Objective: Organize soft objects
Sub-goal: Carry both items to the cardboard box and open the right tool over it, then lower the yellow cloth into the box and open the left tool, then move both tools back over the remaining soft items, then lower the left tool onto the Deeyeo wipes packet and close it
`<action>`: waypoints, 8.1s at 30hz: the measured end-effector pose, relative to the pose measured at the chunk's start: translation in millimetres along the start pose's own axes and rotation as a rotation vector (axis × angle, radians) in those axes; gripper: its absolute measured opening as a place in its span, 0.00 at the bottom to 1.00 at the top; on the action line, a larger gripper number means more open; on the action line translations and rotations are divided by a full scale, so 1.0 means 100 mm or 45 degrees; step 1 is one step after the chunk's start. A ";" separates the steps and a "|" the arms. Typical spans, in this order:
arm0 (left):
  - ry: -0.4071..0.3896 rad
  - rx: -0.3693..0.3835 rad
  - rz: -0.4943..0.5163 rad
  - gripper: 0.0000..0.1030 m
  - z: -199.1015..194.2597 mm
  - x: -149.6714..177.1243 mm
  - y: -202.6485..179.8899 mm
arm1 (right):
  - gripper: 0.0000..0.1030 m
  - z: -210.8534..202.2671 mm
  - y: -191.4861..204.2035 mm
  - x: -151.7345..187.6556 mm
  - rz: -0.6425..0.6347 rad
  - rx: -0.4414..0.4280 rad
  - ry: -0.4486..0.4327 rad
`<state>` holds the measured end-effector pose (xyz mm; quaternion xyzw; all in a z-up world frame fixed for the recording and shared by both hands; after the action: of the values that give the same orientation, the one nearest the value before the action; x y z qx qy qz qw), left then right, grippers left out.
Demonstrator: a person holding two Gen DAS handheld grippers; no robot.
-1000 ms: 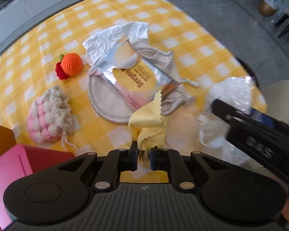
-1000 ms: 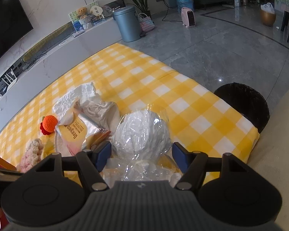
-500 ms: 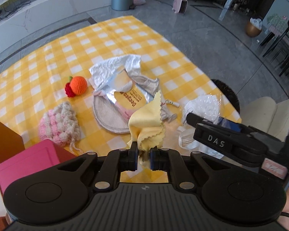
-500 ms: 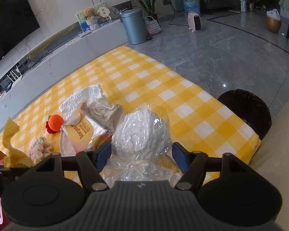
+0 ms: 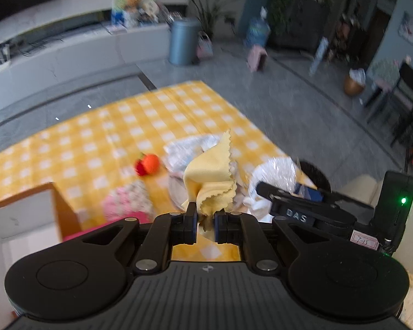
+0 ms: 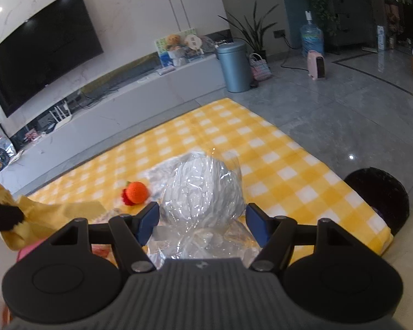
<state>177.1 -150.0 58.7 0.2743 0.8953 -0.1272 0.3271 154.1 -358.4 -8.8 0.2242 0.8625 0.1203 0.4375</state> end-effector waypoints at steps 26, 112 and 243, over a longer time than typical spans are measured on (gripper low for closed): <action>-0.405 -0.337 -0.508 0.12 -1.03 1.19 1.65 | 0.66 -0.60 1.99 0.88 -0.425 -0.617 0.158; -0.087 -0.138 -0.593 0.12 0.19 1.58 1.94 | 0.93 0.07 2.63 1.03 -0.885 -0.206 -0.152; -0.018 -0.309 -0.014 0.85 0.31 0.01 -0.11 | 0.77 1.35 -0.17 0.82 -0.589 0.246 0.616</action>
<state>185.9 -171.6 34.7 0.2267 0.9033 -0.0216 0.3636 216.6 -331.6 -152.5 0.0283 0.9766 -0.0144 0.2128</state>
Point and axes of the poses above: each gripper's, at about its wrist camera, not at the fingertips, and z roughly the way its jaws point, y to its left, x to its underside, the point moved 8 cm from there along z, roughly the way its jaws point, and after that the axes turned 10 degrees about z, right-handed, at the moved point
